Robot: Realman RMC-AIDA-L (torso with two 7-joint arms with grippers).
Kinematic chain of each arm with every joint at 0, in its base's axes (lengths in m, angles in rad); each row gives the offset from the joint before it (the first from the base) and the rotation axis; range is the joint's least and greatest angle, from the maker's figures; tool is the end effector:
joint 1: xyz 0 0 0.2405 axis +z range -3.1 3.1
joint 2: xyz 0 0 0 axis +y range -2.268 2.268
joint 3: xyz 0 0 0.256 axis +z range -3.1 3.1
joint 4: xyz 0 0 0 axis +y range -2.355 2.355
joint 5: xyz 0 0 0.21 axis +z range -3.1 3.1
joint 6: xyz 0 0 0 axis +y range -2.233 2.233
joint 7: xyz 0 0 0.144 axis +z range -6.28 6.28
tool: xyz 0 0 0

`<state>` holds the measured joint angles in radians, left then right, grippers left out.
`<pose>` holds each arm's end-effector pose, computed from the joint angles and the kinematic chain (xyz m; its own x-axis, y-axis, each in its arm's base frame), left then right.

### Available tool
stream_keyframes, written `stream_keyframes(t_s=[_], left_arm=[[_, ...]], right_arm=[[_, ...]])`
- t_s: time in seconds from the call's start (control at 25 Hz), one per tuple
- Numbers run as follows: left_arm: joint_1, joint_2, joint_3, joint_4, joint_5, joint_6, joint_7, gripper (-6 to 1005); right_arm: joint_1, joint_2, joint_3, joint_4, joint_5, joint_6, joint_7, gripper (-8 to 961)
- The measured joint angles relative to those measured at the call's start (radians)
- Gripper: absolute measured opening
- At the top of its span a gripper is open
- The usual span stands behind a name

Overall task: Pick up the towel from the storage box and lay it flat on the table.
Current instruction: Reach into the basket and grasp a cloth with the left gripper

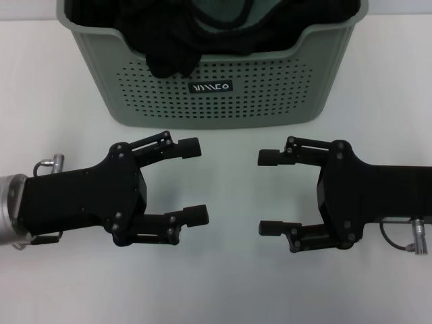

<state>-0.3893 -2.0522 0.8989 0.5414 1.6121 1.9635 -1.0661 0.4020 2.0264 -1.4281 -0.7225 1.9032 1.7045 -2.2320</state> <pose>-0.2428 0.2526 0.0084 0.6177 0.0913 0.7811 0.1424 -0.9898 0.0031 0.1897 0.2748 -0.0209 0.6627 0.1860 -0.7254 0.1276 -0.9826 -0.1354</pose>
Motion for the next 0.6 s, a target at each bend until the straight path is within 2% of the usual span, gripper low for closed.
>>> stream_keyframes(t_s=[0.48, 0.6], left_arm=[[0.002, -0.001, -0.001, 0.000, -0.004, 0.000, 0.001, 888], [0.007, -0.008, -0.006, 0.000, -0.063, 0.000, 0.008, 888]], right_arm=[[0.002, 0.000, 0.000, 0.018, -0.001, -0.002, 0.000, 777], [-0.001, 0.000, 0.003, 0.029, 0.000, -0.006, 0.000, 777]])
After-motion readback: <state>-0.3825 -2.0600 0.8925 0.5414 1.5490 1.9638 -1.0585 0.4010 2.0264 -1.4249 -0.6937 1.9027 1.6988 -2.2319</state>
